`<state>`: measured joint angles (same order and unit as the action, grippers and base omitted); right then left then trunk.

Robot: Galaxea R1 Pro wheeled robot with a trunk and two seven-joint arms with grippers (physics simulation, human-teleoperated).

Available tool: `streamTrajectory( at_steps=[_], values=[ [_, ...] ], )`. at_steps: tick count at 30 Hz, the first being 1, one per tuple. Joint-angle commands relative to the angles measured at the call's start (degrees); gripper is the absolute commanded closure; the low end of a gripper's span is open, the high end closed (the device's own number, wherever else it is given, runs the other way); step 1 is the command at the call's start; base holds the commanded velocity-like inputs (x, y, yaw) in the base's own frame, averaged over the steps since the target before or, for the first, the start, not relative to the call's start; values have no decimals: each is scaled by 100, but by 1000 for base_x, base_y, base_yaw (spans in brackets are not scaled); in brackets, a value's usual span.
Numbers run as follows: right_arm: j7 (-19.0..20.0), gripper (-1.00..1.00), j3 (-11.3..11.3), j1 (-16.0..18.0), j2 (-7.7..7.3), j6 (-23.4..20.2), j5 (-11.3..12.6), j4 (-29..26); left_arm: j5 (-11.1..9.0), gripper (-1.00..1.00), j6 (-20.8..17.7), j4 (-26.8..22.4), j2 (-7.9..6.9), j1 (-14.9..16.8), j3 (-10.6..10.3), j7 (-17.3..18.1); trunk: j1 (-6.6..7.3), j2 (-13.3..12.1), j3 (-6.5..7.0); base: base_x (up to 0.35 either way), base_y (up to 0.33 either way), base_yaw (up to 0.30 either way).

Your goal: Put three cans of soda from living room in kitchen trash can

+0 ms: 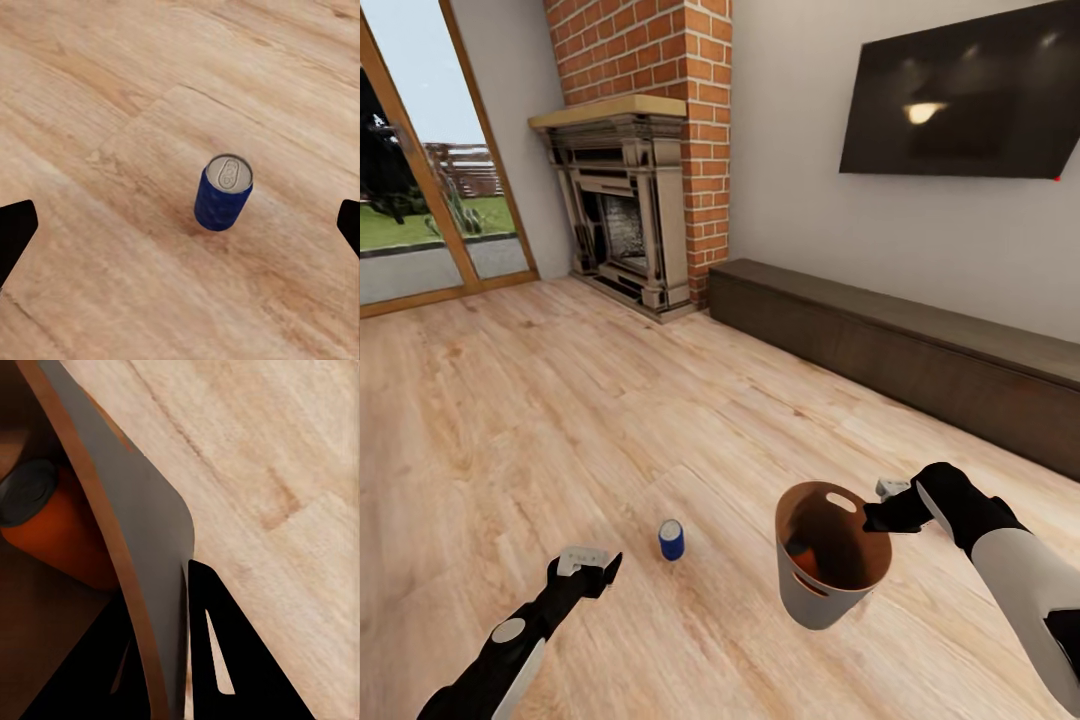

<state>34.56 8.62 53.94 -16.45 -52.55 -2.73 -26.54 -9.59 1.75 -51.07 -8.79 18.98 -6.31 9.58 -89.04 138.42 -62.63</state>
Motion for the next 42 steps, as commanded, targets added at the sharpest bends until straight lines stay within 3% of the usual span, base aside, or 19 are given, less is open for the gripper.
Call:
streamTrajectory(
  at_steps=[1,10,28,34,38,42],
  values=[
    [42,100,-18,3,1,-44,141,0,1,-100,0,0,4,0,-1,0,0,0,1,324,0,0],
    [42,100,-18,3,-11,-40,141,0,1,-100,0,0,4,0,-2,0,0,0,6,324,0,-48],
    [42,100,-11,3,7,-36,141,0,1,-100,0,34,9,0,-2,-3,0,0,83,324,0,-220],
    [42,100,-4,3,10,-36,141,0,1,-100,0,614,31,3,5,-39,0,0,88,118,0,-148],
    [42,100,-7,2,10,-36,137,0,-11,-100,-4,1010,216,8,-172,-51,0,0,88,18,0,-32],
    [42,100,-5,3,10,-36,134,0,-24,-100,2,1099,266,8,-242,-54,0,0,88,4,0,-8]
  ],
)
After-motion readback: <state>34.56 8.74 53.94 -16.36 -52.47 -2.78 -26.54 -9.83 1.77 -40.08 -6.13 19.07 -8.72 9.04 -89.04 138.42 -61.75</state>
